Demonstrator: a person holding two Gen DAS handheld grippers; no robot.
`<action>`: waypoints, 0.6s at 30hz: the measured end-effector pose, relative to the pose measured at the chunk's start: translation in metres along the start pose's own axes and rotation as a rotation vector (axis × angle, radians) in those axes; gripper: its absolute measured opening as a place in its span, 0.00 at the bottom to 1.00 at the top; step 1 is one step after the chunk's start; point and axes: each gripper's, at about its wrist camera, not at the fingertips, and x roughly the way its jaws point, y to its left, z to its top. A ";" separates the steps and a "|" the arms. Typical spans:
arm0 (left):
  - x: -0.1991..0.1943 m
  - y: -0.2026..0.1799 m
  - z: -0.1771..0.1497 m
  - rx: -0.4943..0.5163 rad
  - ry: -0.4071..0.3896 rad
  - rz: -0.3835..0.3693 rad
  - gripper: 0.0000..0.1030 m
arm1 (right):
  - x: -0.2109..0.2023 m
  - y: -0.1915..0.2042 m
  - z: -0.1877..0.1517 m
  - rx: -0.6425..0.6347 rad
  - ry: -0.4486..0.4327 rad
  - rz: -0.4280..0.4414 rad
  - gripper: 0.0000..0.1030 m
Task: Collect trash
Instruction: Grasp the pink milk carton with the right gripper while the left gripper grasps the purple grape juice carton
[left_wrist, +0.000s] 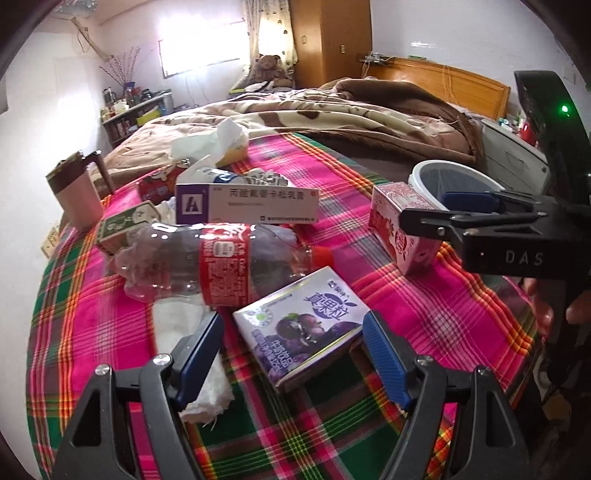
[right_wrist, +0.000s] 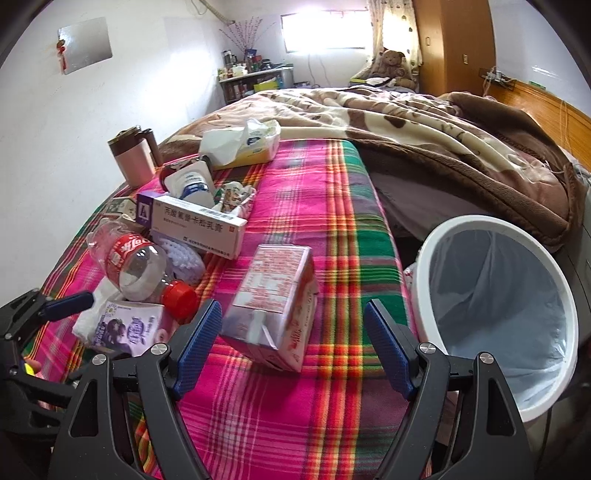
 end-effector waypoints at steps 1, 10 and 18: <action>0.001 0.000 0.001 0.000 0.002 -0.007 0.77 | 0.001 0.002 0.001 -0.009 0.003 0.005 0.78; 0.024 -0.008 0.002 0.043 0.082 -0.051 0.81 | 0.015 -0.002 0.001 -0.029 0.053 -0.042 0.75; 0.024 -0.011 0.001 -0.009 0.067 -0.109 0.81 | 0.013 -0.012 0.000 -0.023 0.052 -0.047 0.48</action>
